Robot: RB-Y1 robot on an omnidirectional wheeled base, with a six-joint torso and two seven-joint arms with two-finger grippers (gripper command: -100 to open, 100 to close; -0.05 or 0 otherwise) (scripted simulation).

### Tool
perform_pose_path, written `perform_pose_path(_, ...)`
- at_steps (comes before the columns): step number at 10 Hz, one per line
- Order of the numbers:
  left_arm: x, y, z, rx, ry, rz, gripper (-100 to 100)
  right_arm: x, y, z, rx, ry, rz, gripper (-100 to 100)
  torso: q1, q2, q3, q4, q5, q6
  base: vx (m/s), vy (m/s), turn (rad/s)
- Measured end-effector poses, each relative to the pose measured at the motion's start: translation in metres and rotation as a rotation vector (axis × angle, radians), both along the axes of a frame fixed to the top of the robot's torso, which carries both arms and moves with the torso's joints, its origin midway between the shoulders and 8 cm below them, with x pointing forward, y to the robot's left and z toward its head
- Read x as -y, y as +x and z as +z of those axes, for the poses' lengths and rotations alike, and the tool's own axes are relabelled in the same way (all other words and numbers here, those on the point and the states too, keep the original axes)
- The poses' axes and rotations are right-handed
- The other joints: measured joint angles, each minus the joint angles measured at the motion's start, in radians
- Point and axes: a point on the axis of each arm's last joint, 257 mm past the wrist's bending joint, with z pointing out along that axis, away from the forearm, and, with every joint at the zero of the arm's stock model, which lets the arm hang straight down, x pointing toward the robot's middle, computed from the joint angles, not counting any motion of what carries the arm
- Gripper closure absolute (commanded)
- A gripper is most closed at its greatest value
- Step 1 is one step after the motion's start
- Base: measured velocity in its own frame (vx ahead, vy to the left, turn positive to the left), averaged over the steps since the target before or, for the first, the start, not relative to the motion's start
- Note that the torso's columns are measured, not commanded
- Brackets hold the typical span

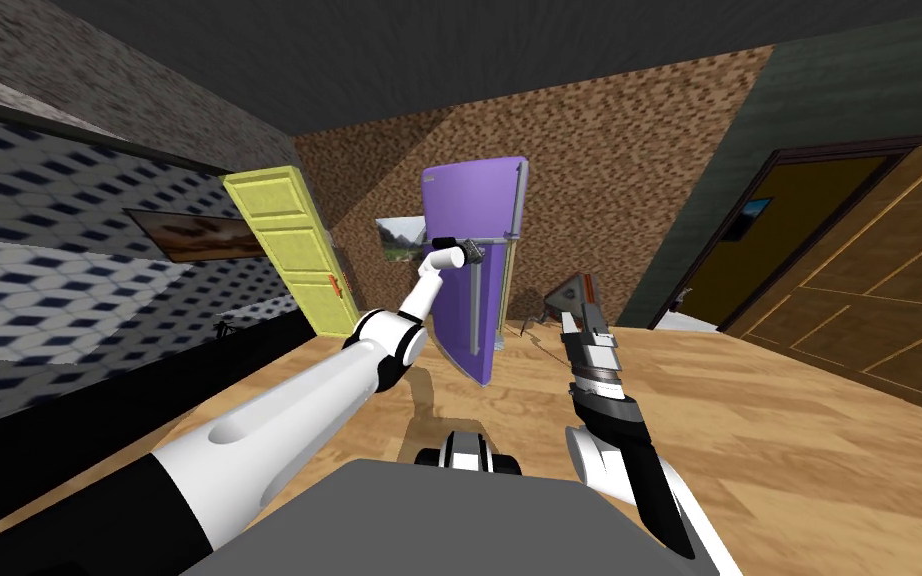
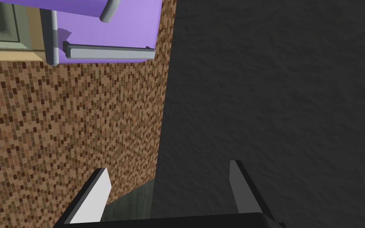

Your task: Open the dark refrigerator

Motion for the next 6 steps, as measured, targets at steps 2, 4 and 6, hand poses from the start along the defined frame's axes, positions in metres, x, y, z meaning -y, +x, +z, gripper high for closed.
perform_pose_path(2, 0.013, -0.006, 0.0, 0.0, -0.002, -0.027, 100, 0.0, 0.0, 0.0, 0.0, 0.0, 0.0, 0, -0.003, 0.0, 0.0, 0.0, -0.001, 0.001, -0.069, 0.232, -0.049)
perform_pose_path(4, 0.019, -0.009, 0.0, -0.002, 0.0, -0.041, 100, 0.0, 0.0, 0.0, 0.0, 0.0, 0.0, 0, -0.012, -0.002, -0.001, 0.002, -0.004, 0.002, -0.037, 0.147, -0.046)
perform_pose_path(6, 0.032, -0.017, 0.005, 0.007, -0.004, -0.065, 100, 0.0, 0.0, 0.0, 0.0, 0.0, 0.0, 0, -0.004, 0.001, 0.001, 0.002, -0.002, 0.002, 0.012, 0.249, -0.078)
